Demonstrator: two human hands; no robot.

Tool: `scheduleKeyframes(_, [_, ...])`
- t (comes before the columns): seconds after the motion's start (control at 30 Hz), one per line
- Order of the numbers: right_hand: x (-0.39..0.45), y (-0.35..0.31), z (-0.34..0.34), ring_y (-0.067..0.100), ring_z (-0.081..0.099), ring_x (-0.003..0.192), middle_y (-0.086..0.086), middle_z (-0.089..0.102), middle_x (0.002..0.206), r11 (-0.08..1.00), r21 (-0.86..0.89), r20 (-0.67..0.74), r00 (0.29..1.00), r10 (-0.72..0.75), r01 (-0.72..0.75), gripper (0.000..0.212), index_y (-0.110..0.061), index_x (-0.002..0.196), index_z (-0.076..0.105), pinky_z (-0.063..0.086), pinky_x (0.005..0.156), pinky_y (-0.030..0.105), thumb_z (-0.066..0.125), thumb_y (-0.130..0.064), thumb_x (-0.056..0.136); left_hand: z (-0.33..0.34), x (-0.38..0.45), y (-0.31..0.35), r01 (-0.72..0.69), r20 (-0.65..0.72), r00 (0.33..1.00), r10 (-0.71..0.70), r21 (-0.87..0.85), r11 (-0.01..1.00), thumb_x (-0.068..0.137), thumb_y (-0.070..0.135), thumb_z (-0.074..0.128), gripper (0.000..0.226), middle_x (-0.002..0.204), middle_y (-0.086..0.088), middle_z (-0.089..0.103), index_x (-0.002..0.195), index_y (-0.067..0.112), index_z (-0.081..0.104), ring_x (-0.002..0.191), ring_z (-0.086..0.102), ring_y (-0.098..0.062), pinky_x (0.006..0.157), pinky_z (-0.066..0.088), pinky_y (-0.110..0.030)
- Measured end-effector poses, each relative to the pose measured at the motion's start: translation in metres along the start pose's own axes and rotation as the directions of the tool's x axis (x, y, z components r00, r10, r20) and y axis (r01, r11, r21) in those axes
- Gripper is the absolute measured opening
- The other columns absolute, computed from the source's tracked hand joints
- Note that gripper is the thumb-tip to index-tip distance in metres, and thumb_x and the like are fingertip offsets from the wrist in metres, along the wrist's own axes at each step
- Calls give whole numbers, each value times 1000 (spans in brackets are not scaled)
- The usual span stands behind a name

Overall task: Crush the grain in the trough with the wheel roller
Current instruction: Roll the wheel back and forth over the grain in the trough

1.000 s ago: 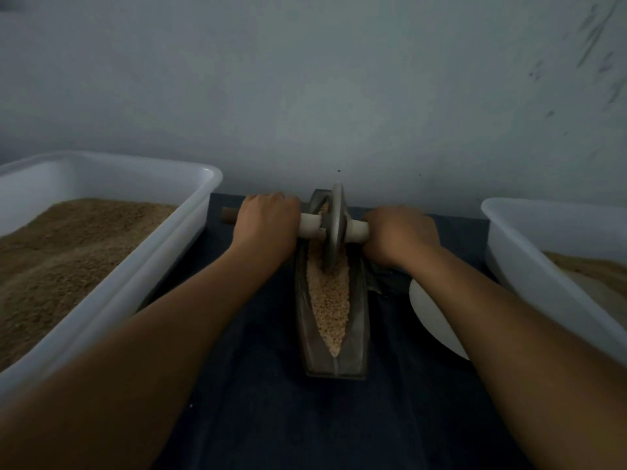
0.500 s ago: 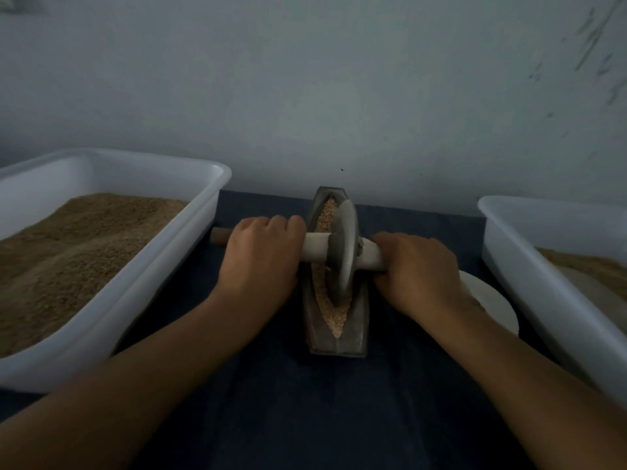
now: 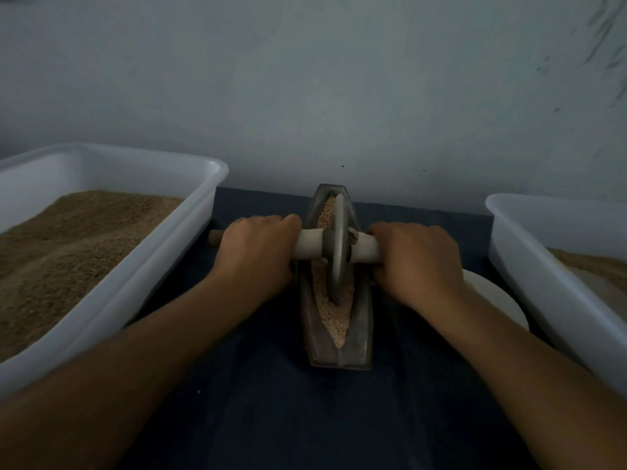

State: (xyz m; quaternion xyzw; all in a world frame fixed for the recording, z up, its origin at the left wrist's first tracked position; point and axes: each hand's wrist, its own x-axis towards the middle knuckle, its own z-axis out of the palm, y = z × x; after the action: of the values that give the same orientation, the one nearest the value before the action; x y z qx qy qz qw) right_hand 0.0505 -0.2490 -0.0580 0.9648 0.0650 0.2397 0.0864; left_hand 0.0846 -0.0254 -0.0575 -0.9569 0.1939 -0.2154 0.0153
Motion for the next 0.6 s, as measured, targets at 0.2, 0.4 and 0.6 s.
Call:
scheduleKeyframes(0.2, [47, 13, 20, 19, 59, 78, -6, 66, 93, 991, 71, 200, 975, 100, -116, 18, -34, 95, 62, 30, 54, 28, 62, -41, 78, 7, 43, 1, 10, 24, 1000, -12, 51, 999, 84, 30, 69, 29, 96, -1, 64, 96, 25, 44, 86, 62, -22, 72, 36, -35])
scheduleKeyframes(0.4, [70, 16, 22, 21, 59, 78, 0, 67, 98, 990, 33, 247, 961, 124, -136, 21, -30, 99, 65, 30, 53, 25, 65, -41, 82, 12, 68, -4, 68, 81, 994, -68, 2, 998, 85, 26, 68, 27, 104, -6, 65, 109, 20, 55, 92, 63, -26, 68, 40, -36])
scheduleKeyframes(0.6, [62, 11, 23, 23, 63, 81, 0, 68, 94, 989, 36, 112, 984, 136, -141, 16, -28, 95, 67, 32, 56, 26, 65, -38, 82, 12, 65, -2, 99, 80, 992, -101, 33, 995, 88, 25, 65, 19, 101, -4, 66, 106, 22, 59, 90, 64, -24, 67, 40, -35])
